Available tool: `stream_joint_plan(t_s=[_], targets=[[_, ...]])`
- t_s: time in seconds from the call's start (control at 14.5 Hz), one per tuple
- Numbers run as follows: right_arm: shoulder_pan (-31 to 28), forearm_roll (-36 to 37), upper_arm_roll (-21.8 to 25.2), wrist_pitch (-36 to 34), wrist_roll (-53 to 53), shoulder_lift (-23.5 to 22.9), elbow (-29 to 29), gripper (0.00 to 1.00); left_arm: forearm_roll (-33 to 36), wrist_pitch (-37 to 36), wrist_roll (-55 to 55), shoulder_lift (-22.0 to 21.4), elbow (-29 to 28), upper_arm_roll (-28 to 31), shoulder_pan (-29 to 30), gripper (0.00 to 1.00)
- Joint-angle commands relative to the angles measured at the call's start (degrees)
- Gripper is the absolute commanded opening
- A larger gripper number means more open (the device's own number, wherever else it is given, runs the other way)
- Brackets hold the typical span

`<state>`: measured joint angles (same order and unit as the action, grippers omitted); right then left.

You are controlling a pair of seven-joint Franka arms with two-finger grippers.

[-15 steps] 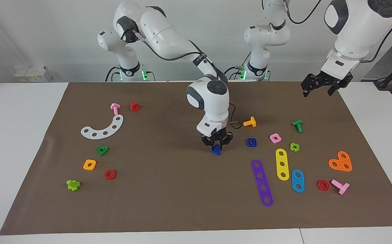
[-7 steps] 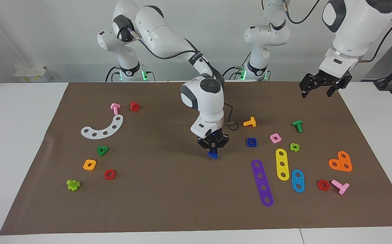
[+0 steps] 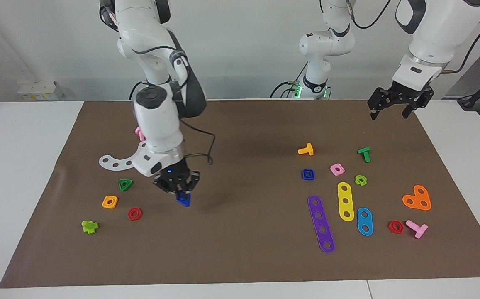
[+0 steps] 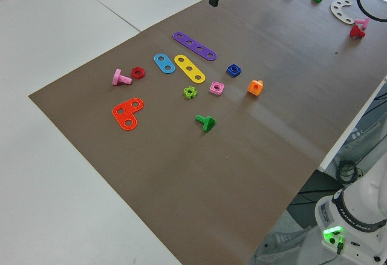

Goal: Unscrew and place screws in storage area

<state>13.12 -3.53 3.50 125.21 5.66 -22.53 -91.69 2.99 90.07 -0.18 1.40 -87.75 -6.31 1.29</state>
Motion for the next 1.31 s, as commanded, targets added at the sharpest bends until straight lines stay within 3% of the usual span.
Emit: stream_joint_plan(t_s=[0.0, 0.28, 0.55, 0.62, 0.69, 0.96, 1.24], targets=[[-5.6, -4.8, -1.1, 3.6, -9.2, 4.6, -11.0, 0.00, -0.6, -1.0, -0.1, -0.4, 0.5, -0.9, 0.9, 1.00], [-8.2, -6.5, -1.1, 10.0, -14.4, 6.8, -20.5, 0.00, -0.7, -0.7, 0.5, -0.9, -0.8, -0.9, 1.3, 1.00], [-8.8, -6.5, -1.0, 10.8, -15.9, 7.2, -23.2, 0.00, -1.5, -0.2, 2.9, -2.8, -4.6, -0.5, 1.4, 1.00], [-8.7, -6.5, -1.0, 11.0, -15.4, 7.2, -23.4, 0.58, -1.5, 0.4, 4.4, -3.7, -6.5, -0.3, 1.7, 1.00], [-8.7, -6.5, -1.0, 10.9, -15.1, 7.2, -22.9, 1.00, -1.8, 1.0, 5.3, -4.2, -7.6, -0.3, 2.7, 1.00], [-8.0, -5.2, -0.2, 7.8, -11.4, 9.1, -18.5, 1.00, -4.0, 0.5, 5.5, -4.2, -7.4, -0.4, 2.8, 1.00], [-8.8, 1.4, -0.1, -6.9, -3.6, 14.9, -11.2, 1.00, -5.1, 0.0, 5.2, -4.2, -7.3, -0.4, 2.9, 1.00]])
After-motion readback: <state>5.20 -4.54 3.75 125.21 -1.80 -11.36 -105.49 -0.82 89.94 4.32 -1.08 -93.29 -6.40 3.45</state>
